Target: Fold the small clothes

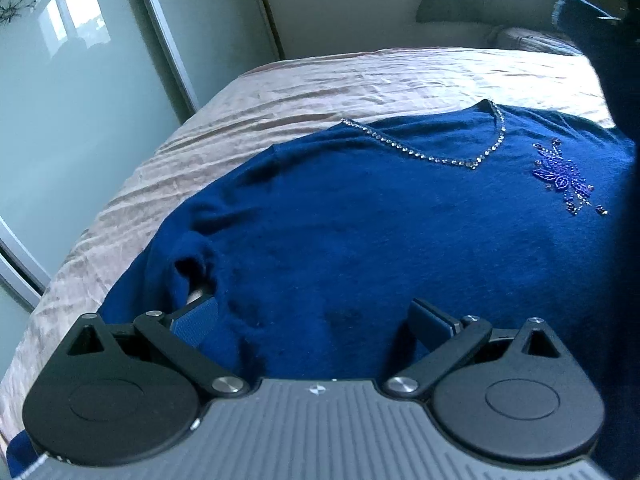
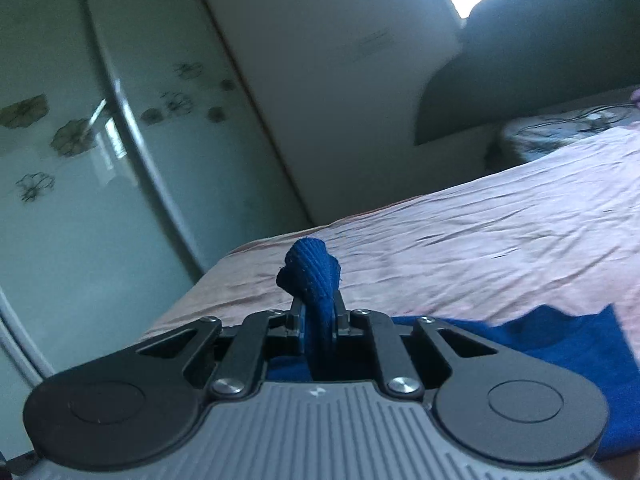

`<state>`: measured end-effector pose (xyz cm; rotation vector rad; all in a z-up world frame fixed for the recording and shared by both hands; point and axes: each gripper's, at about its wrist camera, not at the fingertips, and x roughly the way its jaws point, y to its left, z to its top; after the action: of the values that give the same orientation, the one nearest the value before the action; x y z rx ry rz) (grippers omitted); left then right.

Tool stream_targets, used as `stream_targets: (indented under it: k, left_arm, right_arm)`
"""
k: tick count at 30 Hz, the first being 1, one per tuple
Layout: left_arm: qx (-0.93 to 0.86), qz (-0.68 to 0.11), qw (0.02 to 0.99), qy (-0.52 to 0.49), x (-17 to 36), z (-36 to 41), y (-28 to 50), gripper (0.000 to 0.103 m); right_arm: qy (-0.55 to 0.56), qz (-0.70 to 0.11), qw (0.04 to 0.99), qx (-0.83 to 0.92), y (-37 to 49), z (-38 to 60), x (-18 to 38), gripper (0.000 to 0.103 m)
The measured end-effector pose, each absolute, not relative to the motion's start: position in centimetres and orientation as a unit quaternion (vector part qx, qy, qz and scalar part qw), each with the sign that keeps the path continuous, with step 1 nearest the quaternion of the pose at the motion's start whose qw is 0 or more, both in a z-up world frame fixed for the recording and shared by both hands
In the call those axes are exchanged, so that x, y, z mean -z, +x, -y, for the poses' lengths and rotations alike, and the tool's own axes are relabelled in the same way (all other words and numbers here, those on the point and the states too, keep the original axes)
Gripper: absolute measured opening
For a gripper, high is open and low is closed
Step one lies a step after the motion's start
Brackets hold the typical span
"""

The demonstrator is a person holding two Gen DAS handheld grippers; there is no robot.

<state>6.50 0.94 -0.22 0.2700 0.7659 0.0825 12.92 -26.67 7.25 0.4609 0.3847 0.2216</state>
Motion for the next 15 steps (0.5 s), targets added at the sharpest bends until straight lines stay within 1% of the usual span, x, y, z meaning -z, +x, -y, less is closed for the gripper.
stream_targets:
  k: [15]
  left_arm:
    - [-0.044, -0.377, 0.917, 0.123, 0.6, -2.0, 6.6, 0.103]
  right_arm:
    - [0.186, -0.212, 0.942, -0.181, 15.7, 18.0, -7.9, 0.011]
